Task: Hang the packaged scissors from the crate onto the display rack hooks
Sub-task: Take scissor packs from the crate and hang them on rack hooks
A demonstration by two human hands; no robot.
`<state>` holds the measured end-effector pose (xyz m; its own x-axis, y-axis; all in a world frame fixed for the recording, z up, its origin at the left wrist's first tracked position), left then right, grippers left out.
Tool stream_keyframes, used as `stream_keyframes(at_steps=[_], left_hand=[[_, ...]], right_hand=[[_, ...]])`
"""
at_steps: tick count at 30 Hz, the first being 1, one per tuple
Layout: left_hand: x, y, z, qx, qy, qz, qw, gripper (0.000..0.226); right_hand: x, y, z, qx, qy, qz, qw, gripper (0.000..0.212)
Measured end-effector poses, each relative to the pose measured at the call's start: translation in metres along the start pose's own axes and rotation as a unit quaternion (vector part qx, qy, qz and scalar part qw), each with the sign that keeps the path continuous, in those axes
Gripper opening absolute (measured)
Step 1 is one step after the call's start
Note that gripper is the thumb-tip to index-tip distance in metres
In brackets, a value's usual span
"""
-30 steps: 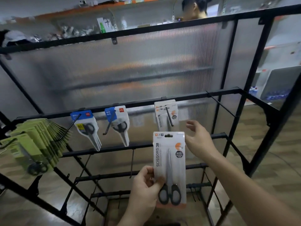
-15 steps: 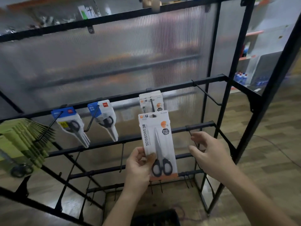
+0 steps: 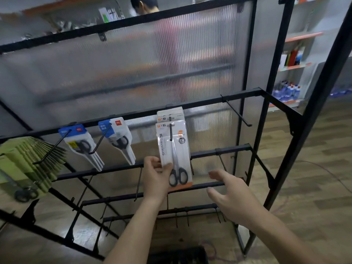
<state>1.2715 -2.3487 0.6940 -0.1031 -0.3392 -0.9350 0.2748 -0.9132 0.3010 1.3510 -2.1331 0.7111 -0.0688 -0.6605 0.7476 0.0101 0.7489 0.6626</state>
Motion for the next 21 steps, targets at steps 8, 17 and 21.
stream_keyframes(at_steps=[8, 17, 21], left_hand=[[0.003, -0.019, 0.055, 0.02, -0.065, 0.156, 0.985, 0.026], [-0.006, 0.034, 0.01, 0.171, -0.024, 0.292, 0.941, 0.042], [-0.033, 0.092, -0.025, 0.148, -0.127, 0.368, 0.909, 0.049]], right_hand=[[0.004, -0.001, 0.011, 0.028, 0.027, -0.024, 0.999, 0.051], [0.023, -0.028, -0.005, 0.045, 0.012, -0.097, 0.994, 0.056], [0.057, -0.035, -0.02, 0.003, 0.009, -0.187, 0.982, 0.053]])
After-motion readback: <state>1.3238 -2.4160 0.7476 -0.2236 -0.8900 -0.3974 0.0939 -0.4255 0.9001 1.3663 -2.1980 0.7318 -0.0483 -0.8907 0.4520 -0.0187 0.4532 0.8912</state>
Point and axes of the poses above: each hand's wrist, its own z-axis towards the middle knuckle, its own y-axis out of the back of the hand, x = y × z, the point moved 3 cm from there along z, towards the middle knuckle, and after that the axes turned 6 degrees about -y, right-handed, at the moved point
